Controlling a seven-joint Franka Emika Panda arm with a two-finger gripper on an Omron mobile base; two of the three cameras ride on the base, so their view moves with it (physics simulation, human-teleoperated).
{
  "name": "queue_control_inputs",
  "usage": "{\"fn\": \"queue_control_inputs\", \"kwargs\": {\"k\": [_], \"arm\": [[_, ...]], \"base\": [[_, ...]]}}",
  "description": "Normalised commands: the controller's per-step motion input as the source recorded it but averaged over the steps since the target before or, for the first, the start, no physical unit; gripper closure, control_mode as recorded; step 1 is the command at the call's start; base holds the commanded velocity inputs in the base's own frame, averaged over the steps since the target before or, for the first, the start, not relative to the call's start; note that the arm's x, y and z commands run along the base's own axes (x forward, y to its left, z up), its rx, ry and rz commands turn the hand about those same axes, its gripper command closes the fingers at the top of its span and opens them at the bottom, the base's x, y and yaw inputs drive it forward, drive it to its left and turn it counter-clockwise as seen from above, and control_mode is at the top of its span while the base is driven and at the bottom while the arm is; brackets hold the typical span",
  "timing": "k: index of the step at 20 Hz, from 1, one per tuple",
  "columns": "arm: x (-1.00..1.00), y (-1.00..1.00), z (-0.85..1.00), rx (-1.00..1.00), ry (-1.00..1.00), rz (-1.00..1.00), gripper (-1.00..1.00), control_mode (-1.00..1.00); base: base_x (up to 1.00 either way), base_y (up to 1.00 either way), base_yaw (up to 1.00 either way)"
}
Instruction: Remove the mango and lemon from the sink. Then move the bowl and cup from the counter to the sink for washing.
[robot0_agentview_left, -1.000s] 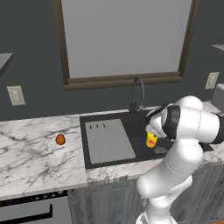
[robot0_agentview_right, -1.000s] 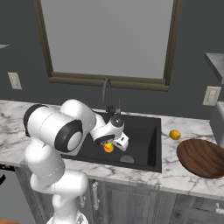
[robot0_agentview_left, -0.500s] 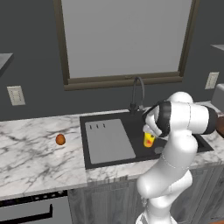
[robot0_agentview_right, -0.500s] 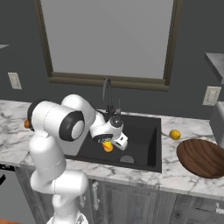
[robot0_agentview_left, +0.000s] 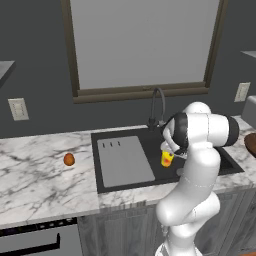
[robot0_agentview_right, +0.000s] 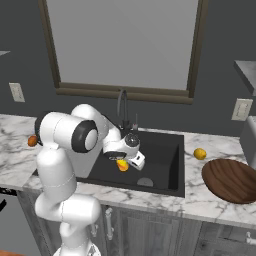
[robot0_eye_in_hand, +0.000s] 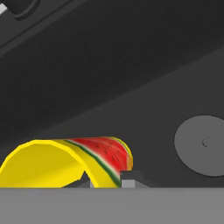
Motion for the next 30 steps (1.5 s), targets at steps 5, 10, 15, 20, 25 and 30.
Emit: {"fn": "queue_control_inputs", "kwargs": {"k": [5, 10, 15, 20, 25, 30], "arm": [[0.13, 0.1, -0.15, 0.0, -0.06, 0.0, 1.0, -1.0], [0.13, 0.05, -0.15, 0.0, -0.04, 0.0, 1.0, -1.0], [0.18, 0.06, -0.16, 0.0, 0.0, 0.0, 1.0, -1.0], [0.19, 0.04, -0.14, 0.0, 0.0, 0.0, 1.0, -1.0], [0.18, 0.02, -0.12, 0.0, 0.0, 0.0, 1.0, -1.0], [0.15, 0.02, -0.16, 0.0, 0.0, 0.0, 1.0, -1.0]], "base": [[0.0, 0.0, 0.0], [0.0, 0.0, 0.0], [0.0, 0.0, 0.0], [0.0, 0.0, 0.0], [0.0, 0.0, 0.0], [0.0, 0.0, 0.0]]}}
